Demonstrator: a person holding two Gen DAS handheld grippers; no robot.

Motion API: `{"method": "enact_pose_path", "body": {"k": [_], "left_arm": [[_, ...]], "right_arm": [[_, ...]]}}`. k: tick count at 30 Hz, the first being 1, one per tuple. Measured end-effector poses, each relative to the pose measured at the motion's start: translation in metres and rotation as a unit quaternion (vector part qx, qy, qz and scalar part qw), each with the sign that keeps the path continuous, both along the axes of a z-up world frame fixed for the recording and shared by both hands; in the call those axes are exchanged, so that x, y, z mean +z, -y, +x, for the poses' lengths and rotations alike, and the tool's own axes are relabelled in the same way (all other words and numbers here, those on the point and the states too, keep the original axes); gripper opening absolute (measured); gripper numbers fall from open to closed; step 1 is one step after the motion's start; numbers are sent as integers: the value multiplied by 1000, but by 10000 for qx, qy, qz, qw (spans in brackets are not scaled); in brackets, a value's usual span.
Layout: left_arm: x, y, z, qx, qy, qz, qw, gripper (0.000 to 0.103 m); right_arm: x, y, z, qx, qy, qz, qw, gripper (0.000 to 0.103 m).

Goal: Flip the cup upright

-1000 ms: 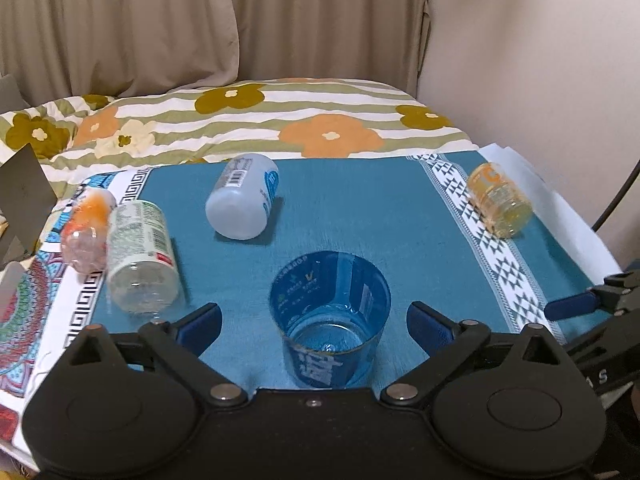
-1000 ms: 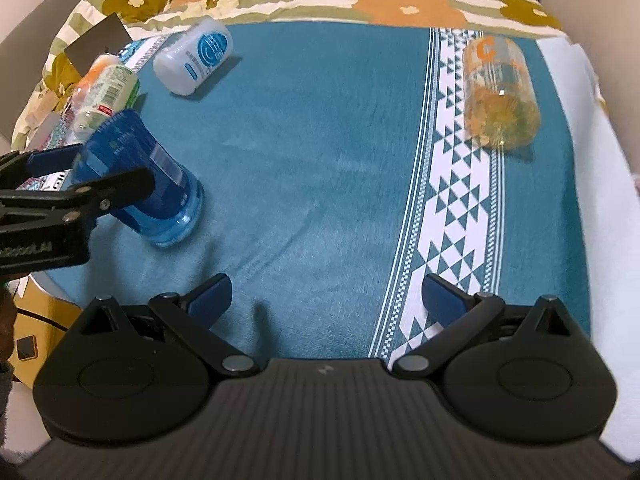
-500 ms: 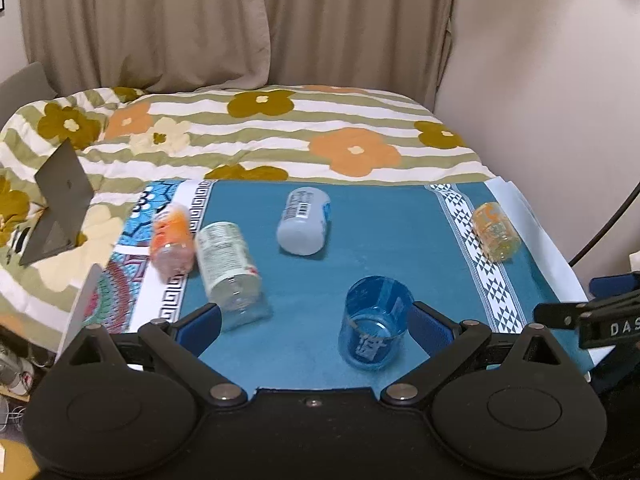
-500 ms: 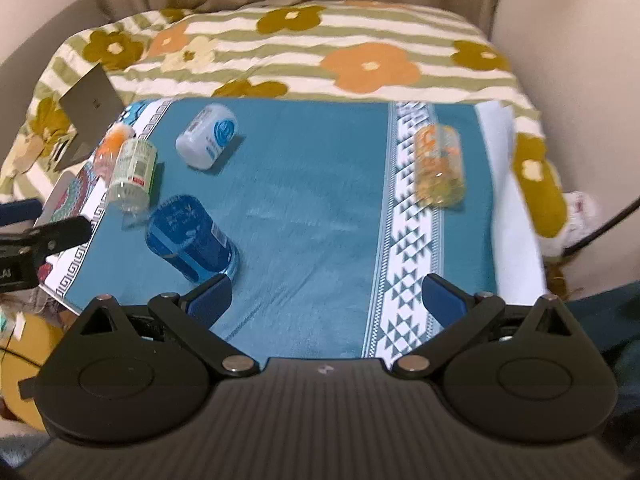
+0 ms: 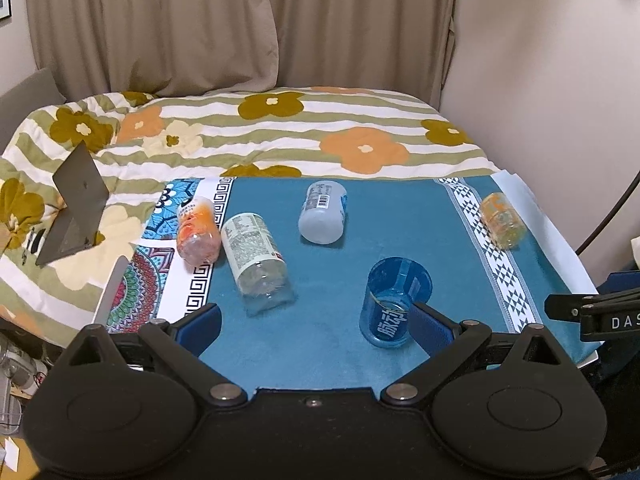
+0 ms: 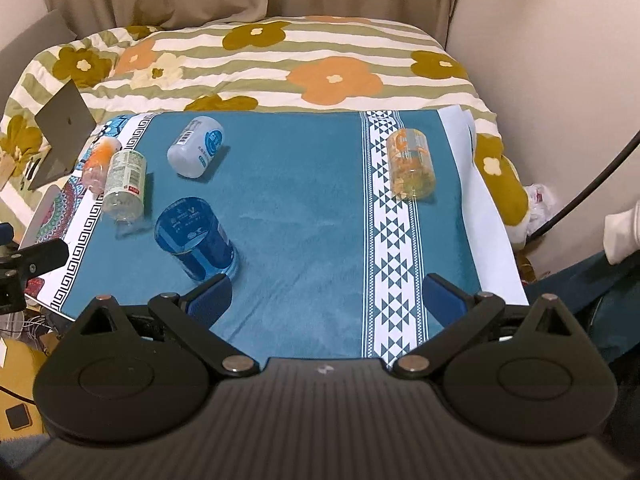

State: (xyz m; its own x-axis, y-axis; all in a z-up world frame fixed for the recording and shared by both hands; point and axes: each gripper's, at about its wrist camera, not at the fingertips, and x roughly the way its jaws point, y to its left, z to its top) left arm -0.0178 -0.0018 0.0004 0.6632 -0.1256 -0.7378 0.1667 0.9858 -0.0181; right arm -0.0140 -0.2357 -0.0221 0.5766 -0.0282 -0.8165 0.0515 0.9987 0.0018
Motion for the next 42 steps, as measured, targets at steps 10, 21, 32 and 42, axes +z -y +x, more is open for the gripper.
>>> {"method": "enact_pose_path", "body": {"k": [10,21,32,42], "left_arm": [[0,-3,-1,-29,38,35,10000,101],[1,-2,2,-59,41,68,10000,101],[1,1,4,-123,35,153,9998,101],[0,3,1,-172,45,211,9996,101]], "right_arm": [[2,-5,-1,-52,56,-45,10000,103],[2,-6,-1,-53,52,-47,10000,103],[3,-6,0,-69,48,-38,10000,103],[3,-6,1,-68,50,-30,10000,103]]}}
